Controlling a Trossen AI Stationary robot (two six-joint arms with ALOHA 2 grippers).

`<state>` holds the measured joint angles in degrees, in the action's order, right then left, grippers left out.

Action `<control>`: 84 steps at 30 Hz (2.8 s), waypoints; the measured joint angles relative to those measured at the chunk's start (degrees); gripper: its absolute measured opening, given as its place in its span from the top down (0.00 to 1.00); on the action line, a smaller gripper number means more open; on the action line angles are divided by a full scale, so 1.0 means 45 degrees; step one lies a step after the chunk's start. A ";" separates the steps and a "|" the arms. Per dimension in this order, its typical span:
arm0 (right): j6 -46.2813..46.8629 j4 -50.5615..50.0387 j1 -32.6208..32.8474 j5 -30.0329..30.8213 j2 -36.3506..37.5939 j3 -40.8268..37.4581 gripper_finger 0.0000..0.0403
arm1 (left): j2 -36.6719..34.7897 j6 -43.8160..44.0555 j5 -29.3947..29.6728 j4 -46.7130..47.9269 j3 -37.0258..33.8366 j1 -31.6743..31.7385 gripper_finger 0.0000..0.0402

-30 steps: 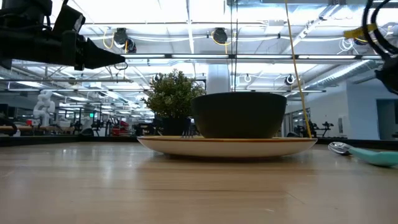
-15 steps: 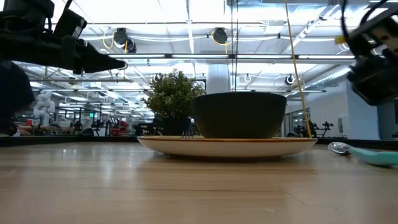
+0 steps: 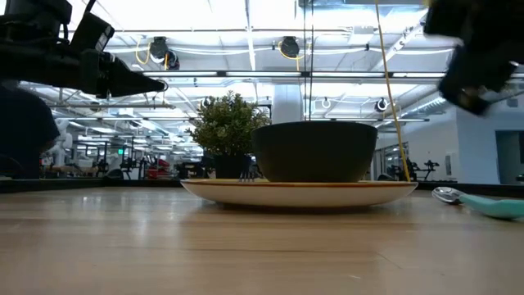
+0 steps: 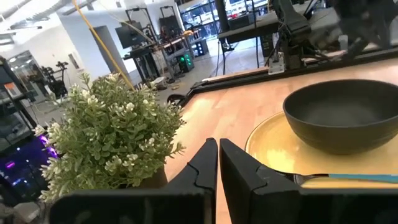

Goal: Set table place
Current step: Put the blue spoon into the black bowl on the yellow plate

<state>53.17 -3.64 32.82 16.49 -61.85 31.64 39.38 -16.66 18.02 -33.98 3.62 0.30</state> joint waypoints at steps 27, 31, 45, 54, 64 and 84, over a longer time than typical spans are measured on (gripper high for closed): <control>-1.2646 -1.1116 -0.2783 -0.3774 0.0162 0.3241 1.00 | -0.0005 -0.1966 0.1427 -0.0909 0.0000 0.0015 0.94; -1.5626 -1.1256 -0.2778 -0.3733 0.0170 0.3683 1.00 | -0.0005 -0.1716 0.1472 -0.1463 0.0000 0.0015 0.94; -1.9612 -1.0596 -0.2986 -0.1685 -0.0970 0.3949 0.94 | -0.0005 0.0634 0.1467 -0.1447 0.0000 0.0015 0.94; -1.9983 -0.9791 -0.2966 -0.2689 -0.1591 0.3944 0.70 | -0.0005 0.1579 0.1467 -0.1443 0.0000 0.0015 0.94; -2.0952 -0.7838 -0.2967 -0.4094 -0.1729 0.3918 0.59 | -0.0005 0.2114 0.1465 -0.1443 0.0000 0.0015 0.94; -2.2406 -0.6048 -0.3286 -0.5073 -0.3325 0.2623 0.60 | -0.0005 0.2160 0.1462 -0.1336 0.0000 0.0015 0.94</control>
<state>-47.65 -30.86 18.03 -6.34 -76.82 43.44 39.35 -6.94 24.60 -39.99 3.62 0.36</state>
